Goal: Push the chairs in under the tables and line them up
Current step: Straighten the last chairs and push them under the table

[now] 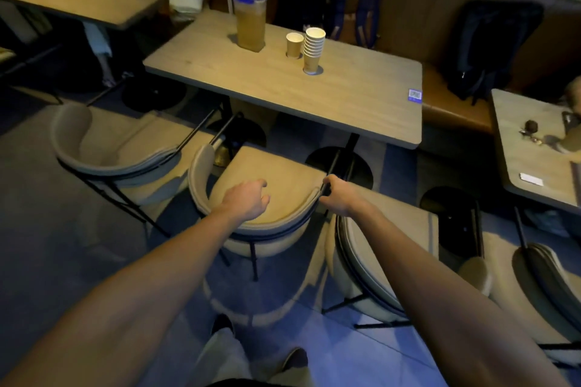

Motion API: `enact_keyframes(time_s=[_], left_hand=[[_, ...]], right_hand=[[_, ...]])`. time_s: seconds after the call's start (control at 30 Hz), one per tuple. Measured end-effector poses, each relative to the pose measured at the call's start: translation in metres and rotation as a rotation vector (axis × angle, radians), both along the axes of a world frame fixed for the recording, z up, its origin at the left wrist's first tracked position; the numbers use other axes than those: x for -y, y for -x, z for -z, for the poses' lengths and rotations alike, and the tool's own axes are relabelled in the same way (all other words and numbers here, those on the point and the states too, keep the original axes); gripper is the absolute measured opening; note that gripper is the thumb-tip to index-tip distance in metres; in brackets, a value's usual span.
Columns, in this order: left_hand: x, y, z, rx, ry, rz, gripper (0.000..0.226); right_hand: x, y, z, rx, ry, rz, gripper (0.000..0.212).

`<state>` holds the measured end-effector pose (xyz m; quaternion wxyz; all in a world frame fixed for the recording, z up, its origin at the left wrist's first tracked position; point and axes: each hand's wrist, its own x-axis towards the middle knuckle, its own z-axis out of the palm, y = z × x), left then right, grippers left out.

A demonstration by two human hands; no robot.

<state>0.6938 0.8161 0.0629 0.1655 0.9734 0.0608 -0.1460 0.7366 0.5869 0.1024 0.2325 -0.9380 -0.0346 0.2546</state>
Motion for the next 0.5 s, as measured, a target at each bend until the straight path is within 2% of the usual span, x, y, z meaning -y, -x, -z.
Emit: enact_keyframes(time_s=[0.33,0.5], left_hand=[[-0.106,-0.012,-0.008,-0.009,-0.033,0.013,0.049],[-0.186,-0.024,-0.008,0.006,-0.028,0.079,0.049]], right_hand=[[-0.126,-0.001,0.002,0.058,0.065,-0.096,0.062],[-0.215,0.001,0.012,0.0,0.061,-0.067,0.062]])
